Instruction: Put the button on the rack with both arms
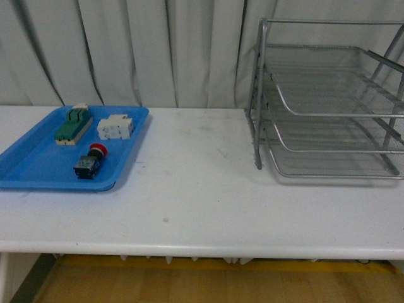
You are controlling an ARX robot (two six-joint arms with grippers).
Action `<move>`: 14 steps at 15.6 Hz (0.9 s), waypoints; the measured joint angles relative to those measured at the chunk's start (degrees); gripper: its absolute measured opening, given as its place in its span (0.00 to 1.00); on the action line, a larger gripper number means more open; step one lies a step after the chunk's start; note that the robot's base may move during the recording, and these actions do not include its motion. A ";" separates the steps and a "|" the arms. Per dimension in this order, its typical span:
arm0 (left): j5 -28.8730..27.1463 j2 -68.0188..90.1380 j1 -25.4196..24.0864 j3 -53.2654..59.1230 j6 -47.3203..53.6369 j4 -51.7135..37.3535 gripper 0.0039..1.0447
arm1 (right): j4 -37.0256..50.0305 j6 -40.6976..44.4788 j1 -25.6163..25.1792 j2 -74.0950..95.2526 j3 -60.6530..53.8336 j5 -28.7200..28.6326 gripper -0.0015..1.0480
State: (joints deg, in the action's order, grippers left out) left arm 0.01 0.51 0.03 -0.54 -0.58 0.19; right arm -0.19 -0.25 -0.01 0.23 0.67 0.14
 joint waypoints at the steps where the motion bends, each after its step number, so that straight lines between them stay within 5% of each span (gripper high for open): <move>1: 0.00 0.00 0.00 0.00 0.00 0.02 0.94 | 0.00 0.00 0.00 0.00 0.00 0.00 0.94; 14: 0.00 0.00 0.00 0.00 0.00 0.02 0.94 | 0.00 0.00 0.00 0.00 0.00 0.02 0.94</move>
State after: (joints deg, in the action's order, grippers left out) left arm 0.01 0.51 0.03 -0.54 -0.58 0.21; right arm -0.19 -0.25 -0.01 0.23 0.67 0.16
